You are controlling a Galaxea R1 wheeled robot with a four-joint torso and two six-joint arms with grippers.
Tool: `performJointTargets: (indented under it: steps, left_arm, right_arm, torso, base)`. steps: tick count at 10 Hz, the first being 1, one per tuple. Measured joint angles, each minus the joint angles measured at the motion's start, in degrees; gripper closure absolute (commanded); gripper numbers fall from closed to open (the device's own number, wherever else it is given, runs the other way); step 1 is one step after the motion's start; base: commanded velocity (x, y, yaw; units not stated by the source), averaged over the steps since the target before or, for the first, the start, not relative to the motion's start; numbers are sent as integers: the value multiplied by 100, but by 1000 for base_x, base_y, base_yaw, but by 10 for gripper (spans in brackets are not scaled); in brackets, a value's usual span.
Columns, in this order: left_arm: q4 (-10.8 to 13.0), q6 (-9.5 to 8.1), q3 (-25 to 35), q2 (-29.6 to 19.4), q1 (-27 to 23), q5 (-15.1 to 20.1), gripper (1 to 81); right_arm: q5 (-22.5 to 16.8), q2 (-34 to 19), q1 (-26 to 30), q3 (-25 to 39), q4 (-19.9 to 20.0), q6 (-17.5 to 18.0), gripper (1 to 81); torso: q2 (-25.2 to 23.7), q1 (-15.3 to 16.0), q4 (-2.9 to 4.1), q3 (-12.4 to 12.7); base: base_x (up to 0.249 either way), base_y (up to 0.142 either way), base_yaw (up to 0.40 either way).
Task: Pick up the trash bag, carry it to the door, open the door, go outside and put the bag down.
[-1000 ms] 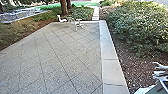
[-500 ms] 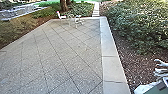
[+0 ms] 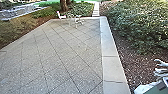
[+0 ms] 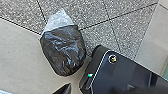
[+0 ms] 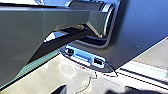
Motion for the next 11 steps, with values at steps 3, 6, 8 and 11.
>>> performJointTargets:
  steps: [3, 6, 8, 11]
  left_arm:
    - [205, 110, -146, 499, 511, 2, 10]
    - [761, 217, -877, 1486, 1237, 9, 10]
    - [1198, 239, -1386, 2071, 1757, -35, 10]
    - [1719, 262, -1894, 2539, 2592, -361, 10]
  right_arm:
    - [2, 32, -83, -28, 0, -11, 10]
    - [52, 63, -89, -30, 2, 5, 10]
    - [146, 101, -174, -30, 2, 22, 10]
    - [179, 204, -201, -141, 0, 22, 10]
  torso:
    - [2, 2, -22, 433]
    - [0, -2, -241, 979]
    - [0, -4, -424, 1386]
    - [-9, -12, -470, 1578]
  base:
    - [0, 0, 0]
    - [0, 0, 0]
    - [0, 0, 0]
    - [0, 0, 0]
